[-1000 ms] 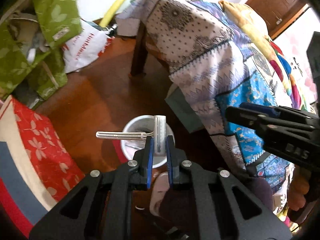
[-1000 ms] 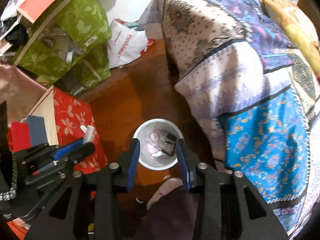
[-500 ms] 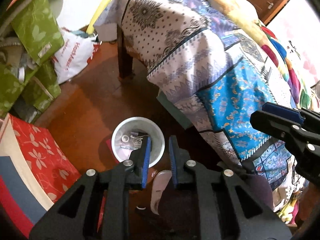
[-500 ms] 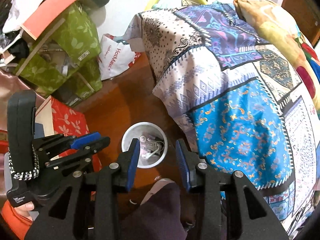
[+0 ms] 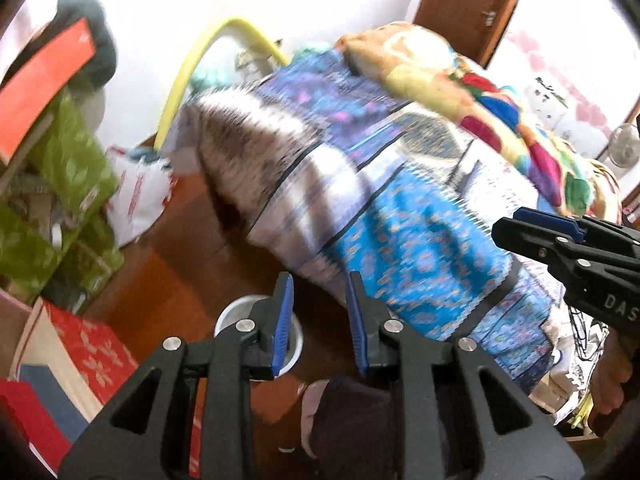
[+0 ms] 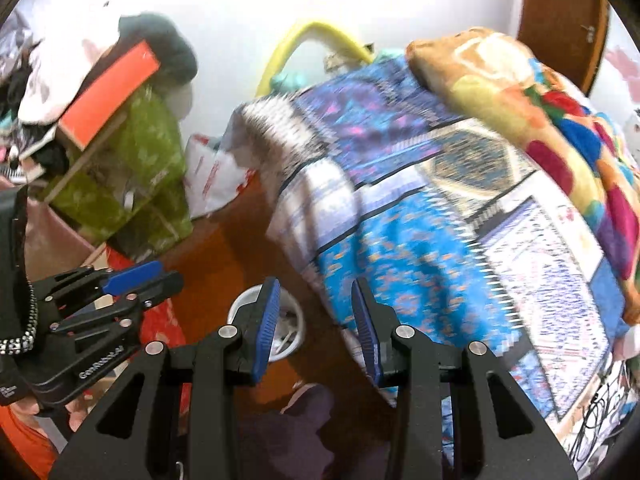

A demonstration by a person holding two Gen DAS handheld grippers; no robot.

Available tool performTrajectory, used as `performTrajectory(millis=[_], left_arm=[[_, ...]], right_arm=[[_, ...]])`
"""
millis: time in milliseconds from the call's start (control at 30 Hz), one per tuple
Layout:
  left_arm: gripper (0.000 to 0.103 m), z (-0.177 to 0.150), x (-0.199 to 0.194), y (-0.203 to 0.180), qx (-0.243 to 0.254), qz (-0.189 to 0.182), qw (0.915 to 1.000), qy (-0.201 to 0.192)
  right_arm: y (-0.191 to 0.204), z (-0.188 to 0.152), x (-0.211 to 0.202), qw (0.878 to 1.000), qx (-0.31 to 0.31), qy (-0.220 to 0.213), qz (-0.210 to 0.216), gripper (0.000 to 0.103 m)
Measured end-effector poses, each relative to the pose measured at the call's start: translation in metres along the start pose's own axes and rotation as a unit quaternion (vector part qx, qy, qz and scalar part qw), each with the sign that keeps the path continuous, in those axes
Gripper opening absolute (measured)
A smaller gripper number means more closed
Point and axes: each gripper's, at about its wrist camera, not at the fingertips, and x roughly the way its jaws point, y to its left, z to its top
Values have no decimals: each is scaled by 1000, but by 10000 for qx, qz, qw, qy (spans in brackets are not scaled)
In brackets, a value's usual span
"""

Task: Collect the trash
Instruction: 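Move both open tools back over the bed toward the keychain and bag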

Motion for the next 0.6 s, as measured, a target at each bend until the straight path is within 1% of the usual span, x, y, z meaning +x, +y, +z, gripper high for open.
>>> performTrajectory(millis=[33, 133, 233, 300, 433, 600], left_arm=[[28, 5, -2, -8, 58, -41, 10000, -57], [34, 20, -5, -36, 248, -144, 9994, -218], [37, 34, -3, -65, 417, -270, 9983, -300], [38, 45, 3, -88, 542, -409, 9973, -290], [39, 60, 15, -127, 833, -547, 9946, -279], [40, 81, 39, -178, 1141, -795, 9901, -178]], right_arm=[[-8, 0, -6, 10000, 40, -72, -47, 34], [-33, 1, -27, 9992, 200, -301, -197, 34], [-62, 2, -47, 9973, 372, -525, -366, 34], [-82, 1, -59, 9953, 506, -663, -483, 34], [-121, -2, -79, 9904, 790, -864, -730, 34], [-175, -6, -93, 9822, 1181, -1022, -1048, 41]])
